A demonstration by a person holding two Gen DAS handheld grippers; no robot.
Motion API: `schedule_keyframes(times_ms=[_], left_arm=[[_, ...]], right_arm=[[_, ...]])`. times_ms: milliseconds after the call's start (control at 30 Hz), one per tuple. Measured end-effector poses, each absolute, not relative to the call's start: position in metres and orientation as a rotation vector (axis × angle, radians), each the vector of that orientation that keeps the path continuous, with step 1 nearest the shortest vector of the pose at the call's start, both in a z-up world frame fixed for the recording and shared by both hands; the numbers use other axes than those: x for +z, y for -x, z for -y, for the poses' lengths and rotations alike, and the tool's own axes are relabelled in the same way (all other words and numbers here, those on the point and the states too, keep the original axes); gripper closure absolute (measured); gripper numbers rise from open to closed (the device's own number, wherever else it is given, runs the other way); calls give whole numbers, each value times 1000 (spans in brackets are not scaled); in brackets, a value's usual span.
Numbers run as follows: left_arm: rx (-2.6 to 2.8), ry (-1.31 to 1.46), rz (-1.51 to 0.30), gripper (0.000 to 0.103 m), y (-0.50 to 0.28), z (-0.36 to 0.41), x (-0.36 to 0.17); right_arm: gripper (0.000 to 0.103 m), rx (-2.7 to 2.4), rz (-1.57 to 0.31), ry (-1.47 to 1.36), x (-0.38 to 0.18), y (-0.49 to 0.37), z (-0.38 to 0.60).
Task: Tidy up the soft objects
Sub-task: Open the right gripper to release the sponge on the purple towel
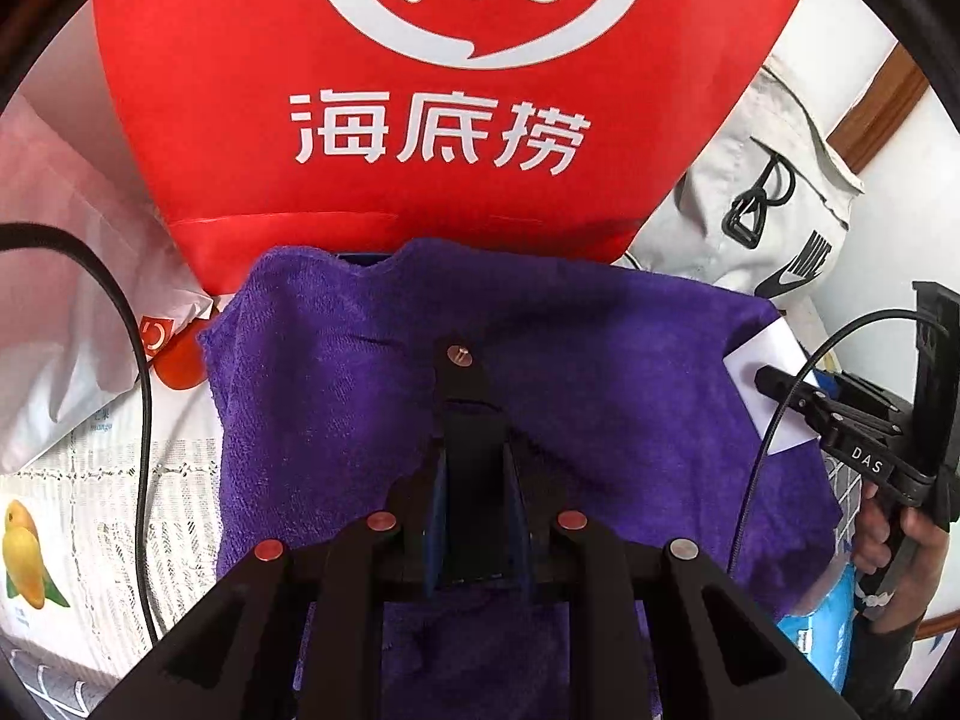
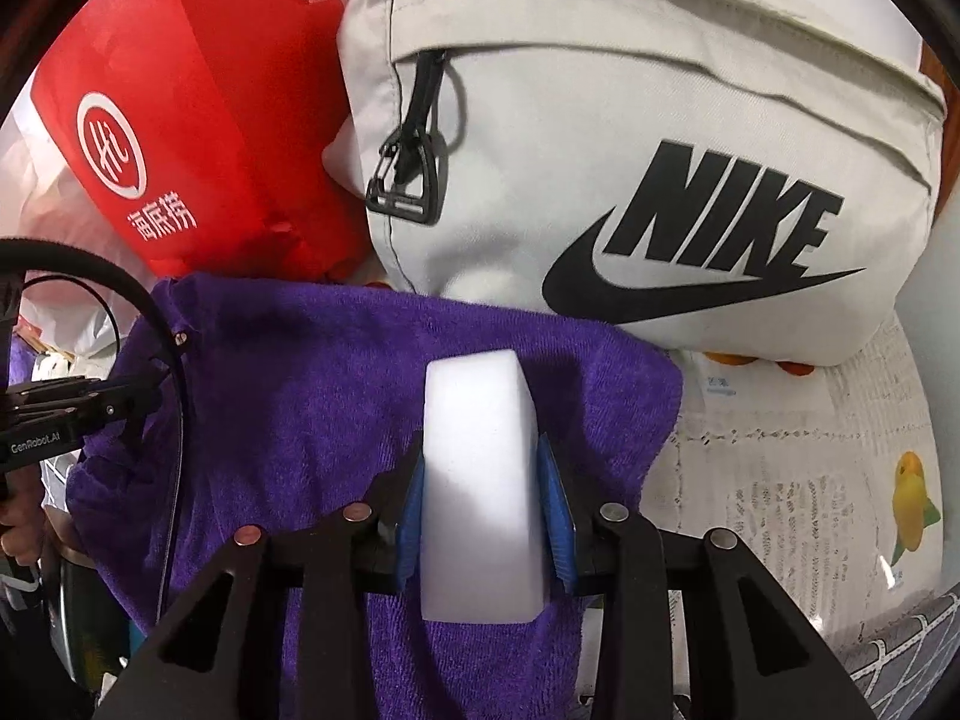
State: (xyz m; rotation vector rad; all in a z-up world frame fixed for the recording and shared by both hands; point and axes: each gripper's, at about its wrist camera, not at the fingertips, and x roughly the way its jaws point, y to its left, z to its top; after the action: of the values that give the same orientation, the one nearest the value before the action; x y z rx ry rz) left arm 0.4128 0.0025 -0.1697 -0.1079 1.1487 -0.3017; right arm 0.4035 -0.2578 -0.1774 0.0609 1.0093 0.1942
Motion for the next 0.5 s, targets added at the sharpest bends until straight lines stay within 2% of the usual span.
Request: schedule_keyframes(times_ms=[200, 333, 400, 433, 467, 500], left_arm=[[-269, 106, -1163, 85, -415, -6, -176], [-265, 102, -1176, 82, -414, -8, -176], [-253, 97, -1177, 62, -413, -11, -173], [-242, 92, -1172, 55, -412, -13, -171], [-224, 84, -1159, 41, -411, -14, -167], [-212, 80, -1146, 33, -411, -14, -165]], right_arm=[[68, 193, -1005, -38, -181, -404, 253], [62, 210, -1003, -53, -181, -402, 255], [49, 234, -1002, -68, -181, -402, 256], [46, 248, -1002, -76, -179, -400, 258], [41, 260, -1000, -82, -178, -399, 259], [39, 259, -998, -80, -177, -398, 258]])
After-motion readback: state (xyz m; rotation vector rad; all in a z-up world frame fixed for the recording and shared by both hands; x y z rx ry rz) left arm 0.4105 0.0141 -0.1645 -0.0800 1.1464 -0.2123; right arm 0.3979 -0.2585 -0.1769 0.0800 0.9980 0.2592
